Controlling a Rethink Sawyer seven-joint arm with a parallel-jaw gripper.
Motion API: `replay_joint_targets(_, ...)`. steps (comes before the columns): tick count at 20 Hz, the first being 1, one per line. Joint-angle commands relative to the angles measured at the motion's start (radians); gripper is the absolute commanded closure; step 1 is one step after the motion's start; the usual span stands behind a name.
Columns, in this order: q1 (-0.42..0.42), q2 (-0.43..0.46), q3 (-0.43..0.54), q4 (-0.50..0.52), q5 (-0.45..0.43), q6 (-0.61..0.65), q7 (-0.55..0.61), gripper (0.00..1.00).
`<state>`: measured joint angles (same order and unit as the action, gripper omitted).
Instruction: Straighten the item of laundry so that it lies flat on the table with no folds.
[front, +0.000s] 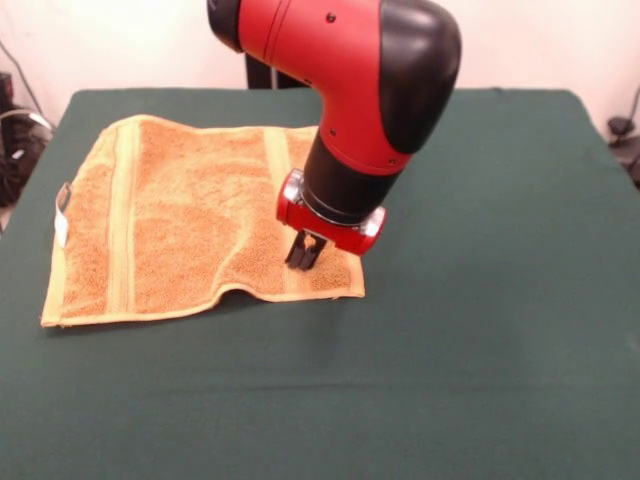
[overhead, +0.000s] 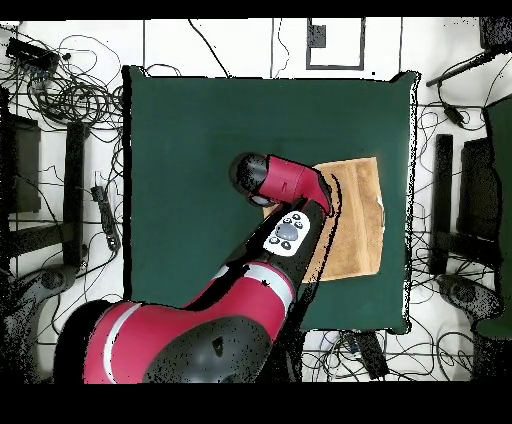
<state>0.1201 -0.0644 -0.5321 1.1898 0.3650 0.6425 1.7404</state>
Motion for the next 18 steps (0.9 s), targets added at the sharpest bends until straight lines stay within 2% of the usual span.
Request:
replay_joint_targets(1, 0.060, 0.275, 0.436, -0.097, 0.184, -0.499, 0.351, 1.00)
replay_joint_targets(5, 0.078, 0.277, 0.420, -0.108, 0.182, -0.459, 0.339, 1.00)
replay_joint_targets(9, 0.124, 0.301, 0.351, -0.153, 0.192, -0.384, 0.363, 1.00)
replay_joint_targets(11, 0.122, 0.295, 0.359, -0.143, 0.185, -0.382, 0.346, 1.00)
replay_joint_targets(14, 0.077, 0.259, 0.434, -0.093, 0.094, -0.407, 0.182, 1.00)
replay_joint_targets(18, 0.044, 0.227, 0.484, -0.040, 0.012, -0.339, 0.049, 1.00)
